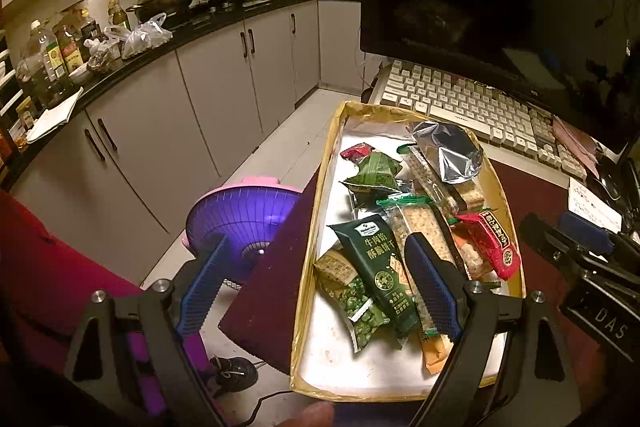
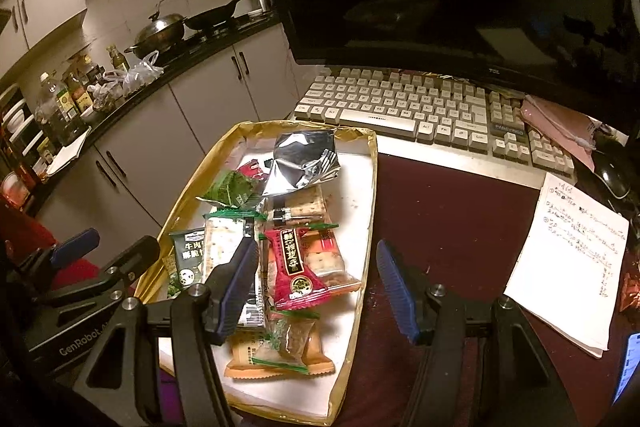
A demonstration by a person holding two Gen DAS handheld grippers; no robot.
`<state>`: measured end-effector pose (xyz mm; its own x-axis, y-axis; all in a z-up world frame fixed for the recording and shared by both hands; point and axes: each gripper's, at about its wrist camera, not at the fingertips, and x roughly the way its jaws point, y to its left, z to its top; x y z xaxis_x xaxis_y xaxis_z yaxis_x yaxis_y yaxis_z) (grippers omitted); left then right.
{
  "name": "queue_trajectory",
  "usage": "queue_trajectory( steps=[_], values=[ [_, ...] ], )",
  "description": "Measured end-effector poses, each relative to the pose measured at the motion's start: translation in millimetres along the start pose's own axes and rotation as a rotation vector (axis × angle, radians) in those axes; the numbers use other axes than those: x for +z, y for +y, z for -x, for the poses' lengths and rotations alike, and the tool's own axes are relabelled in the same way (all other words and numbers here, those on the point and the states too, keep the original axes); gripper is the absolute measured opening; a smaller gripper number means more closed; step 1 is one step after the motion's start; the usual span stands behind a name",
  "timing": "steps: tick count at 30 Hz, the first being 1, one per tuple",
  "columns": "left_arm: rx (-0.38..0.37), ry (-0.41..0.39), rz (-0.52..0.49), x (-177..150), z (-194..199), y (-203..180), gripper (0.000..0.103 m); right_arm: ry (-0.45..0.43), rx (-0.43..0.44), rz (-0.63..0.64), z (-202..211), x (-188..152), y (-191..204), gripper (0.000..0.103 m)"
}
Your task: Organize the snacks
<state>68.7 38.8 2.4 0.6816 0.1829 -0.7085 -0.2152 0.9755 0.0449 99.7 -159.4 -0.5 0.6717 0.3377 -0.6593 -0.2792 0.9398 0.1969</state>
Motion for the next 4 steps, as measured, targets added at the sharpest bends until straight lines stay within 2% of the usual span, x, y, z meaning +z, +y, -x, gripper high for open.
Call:
queue_trajectory(
  steps=[4],
  values=[
    [-0.001,-0.008,-0.005,-0.5,0.8,-1.7,0.088,0.008,0.005,0.001,-2.3,-0.5,0.3,0.062]
  ],
)
